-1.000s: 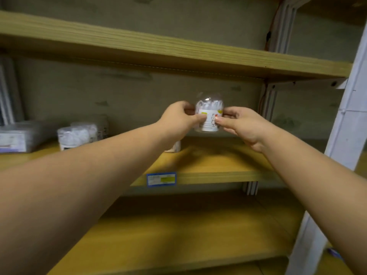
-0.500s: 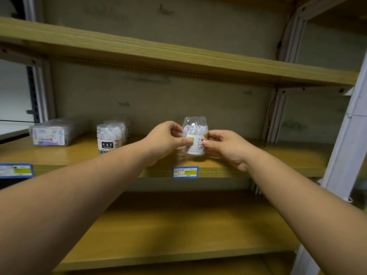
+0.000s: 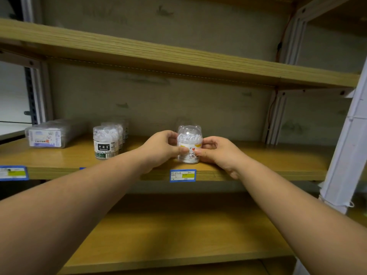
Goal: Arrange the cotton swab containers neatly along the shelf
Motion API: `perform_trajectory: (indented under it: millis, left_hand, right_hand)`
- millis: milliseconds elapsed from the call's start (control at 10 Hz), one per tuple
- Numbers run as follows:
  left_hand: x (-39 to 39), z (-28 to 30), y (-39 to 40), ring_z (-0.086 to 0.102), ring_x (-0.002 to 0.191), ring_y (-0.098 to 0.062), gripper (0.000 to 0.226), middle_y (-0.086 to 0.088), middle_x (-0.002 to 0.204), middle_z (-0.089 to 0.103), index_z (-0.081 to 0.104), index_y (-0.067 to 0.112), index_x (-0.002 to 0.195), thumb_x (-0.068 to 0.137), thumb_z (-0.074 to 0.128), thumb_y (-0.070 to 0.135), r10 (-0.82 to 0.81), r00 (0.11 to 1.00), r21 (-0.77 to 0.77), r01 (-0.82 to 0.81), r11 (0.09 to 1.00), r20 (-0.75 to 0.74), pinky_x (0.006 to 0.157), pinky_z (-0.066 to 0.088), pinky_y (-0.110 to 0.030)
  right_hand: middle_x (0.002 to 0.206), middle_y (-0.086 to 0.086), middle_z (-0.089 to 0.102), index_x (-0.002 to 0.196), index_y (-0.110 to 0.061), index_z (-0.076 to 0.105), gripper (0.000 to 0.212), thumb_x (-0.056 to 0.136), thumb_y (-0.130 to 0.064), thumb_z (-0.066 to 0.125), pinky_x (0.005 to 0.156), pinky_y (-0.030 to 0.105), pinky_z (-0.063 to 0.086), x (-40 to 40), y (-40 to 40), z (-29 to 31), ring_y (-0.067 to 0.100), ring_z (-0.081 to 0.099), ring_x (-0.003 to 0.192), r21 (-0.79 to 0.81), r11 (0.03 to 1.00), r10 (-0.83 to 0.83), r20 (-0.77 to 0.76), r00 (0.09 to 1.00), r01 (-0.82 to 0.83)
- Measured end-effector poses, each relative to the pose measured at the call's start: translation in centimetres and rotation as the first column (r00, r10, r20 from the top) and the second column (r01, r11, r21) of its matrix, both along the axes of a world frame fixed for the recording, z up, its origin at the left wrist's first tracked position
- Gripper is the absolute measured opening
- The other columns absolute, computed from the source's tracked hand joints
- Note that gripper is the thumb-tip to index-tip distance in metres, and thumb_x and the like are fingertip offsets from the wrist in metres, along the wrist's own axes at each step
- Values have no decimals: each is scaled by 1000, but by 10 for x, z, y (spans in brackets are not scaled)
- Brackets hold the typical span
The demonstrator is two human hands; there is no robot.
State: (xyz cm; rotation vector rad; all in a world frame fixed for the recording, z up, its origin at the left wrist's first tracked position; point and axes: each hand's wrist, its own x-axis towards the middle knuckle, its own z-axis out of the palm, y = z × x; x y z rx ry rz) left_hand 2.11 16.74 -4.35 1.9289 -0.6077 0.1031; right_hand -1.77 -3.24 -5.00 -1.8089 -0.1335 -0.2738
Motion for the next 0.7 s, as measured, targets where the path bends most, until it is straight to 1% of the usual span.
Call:
perform_trajectory:
  millis: [100, 200, 300, 400, 500, 600, 700]
  left_hand:
    - [2, 0, 0, 69, 101, -9, 52, 4, 110, 73, 62, 17, 128, 80, 83, 23, 12, 1000, 9, -12, 1000, 15, 92, 54, -28]
    - [2, 0, 0, 67, 102, -5, 53, 6, 113, 73, 61, 17, 131, 82, 81, 20, 18, 1000, 45, -19, 999, 26, 89, 52, -22]
    - [4, -1, 0, 67, 104, -5, 57, 7, 115, 72, 58, 18, 134, 82, 81, 19, 21, 999, 74, -25, 997, 46, 97, 52, -28]
    - [1, -1, 0, 67, 105, -5, 60, 6, 117, 72, 57, 16, 136, 81, 81, 18, 18, 999, 84, -21, 996, 41, 95, 52, -25]
    - [2, -3, 1, 66, 107, -6, 65, 5, 121, 71, 55, 15, 138, 80, 82, 24, 6, 999, 100, -11, 995, 46, 92, 50, -21]
    - [-2, -1, 5, 61, 115, -8, 76, 3, 133, 64, 47, 15, 146, 81, 80, 36, 24, 999, 130, -29, 991, 42, 98, 46, -24]
    - [-7, 9, 10, 51, 131, -16, 74, 1, 149, 51, 38, 15, 152, 91, 63, 49, 62, 997, 130, -68, 989, 51, 106, 37, -27]
  right_hand:
    - [107, 13, 77, 119, -2, 63, 39, 83, -3, 78, 92, 41, 60, 2, 2, 0, 24, 76, 99, -7, 1000, -25, -12, 1000, 25]
    - [105, 12, 77, 117, -4, 64, 39, 82, -7, 81, 90, 41, 61, 5, 4, -1, 23, 76, 97, -31, 998, -49, -9, 999, 49]
    - [104, 9, 78, 117, -7, 64, 39, 82, -11, 81, 87, 38, 62, 5, 4, 0, 20, 76, 95, -77, 995, -65, -10, 998, 64]
    - [105, 6, 78, 121, -8, 64, 44, 81, -11, 82, 91, 37, 61, 8, 3, -2, 18, 76, 96, -116, 991, -66, -15, 998, 63]
    - [105, 3, 78, 122, -10, 64, 42, 83, -5, 78, 93, 34, 58, 11, 0, -5, 15, 75, 97, -220, 972, -87, -15, 996, 82]
    - [107, 3, 76, 124, -9, 62, 41, 88, 10, 58, 89, 28, 58, 10, 1, -3, 15, 72, 100, -280, 958, -70, -34, 997, 58]
    - [115, 4, 71, 133, -8, 56, 45, 92, 10, 50, 94, 29, 55, 13, 0, -4, 17, 68, 107, -355, 925, -146, -4, 989, 135]
